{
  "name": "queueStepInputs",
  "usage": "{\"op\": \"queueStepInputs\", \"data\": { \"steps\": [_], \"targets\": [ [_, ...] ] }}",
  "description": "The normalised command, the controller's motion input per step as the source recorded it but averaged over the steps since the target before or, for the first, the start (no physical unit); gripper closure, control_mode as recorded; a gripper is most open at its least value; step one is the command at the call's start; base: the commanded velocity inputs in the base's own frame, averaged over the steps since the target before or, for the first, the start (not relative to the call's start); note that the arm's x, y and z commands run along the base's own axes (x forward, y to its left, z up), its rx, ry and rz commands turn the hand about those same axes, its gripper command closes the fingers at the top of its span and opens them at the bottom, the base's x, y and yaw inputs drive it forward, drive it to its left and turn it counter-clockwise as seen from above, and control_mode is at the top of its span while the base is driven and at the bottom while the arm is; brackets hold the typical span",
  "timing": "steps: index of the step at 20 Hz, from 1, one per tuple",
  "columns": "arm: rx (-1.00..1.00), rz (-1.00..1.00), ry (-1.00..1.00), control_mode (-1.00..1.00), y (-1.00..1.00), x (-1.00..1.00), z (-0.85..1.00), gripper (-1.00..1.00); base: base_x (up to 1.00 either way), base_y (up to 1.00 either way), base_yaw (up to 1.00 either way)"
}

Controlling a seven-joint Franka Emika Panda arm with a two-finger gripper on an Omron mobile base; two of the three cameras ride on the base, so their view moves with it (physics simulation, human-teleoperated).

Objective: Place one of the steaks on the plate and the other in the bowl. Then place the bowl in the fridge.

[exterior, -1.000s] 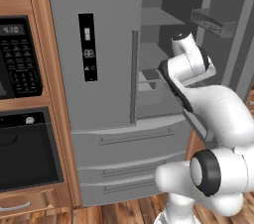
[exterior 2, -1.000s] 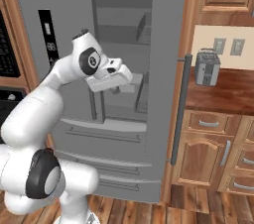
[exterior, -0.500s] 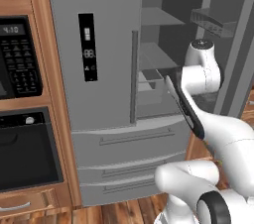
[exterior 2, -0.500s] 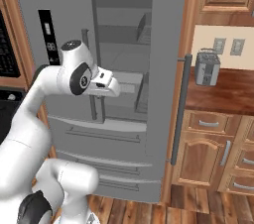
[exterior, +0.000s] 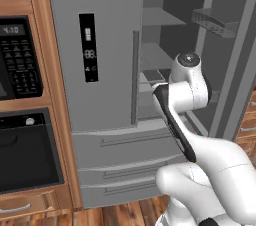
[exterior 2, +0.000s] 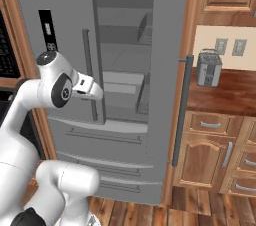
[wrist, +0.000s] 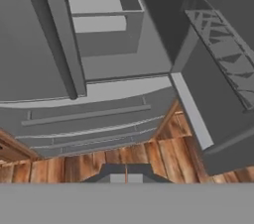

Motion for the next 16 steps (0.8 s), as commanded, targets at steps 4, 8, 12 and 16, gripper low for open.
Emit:
{"op": "queueStepInputs", "data": {
  "steps": [4, 8, 12, 16],
  "targets": [
    [0.0, 0.08, -0.03, -1.0, 0.23, 0.0, 0.0, 1.0, 0.0, 0.0, 0.0],
    [0.0, 0.09, -0.07, -1.0, 0.44, 0.02, 0.0, -1.0, 0.0, 0.0, 0.0],
    [0.0, 0.08, -0.02, -1.0, 0.35, 0.11, 0.02, -1.0, 0.0, 0.0, 0.0],
    [0.05, 0.05, 0.0, -1.0, 0.02, 0.18, 0.14, -1.0, 0.0, 0.0, 0.0]
  ]
}}
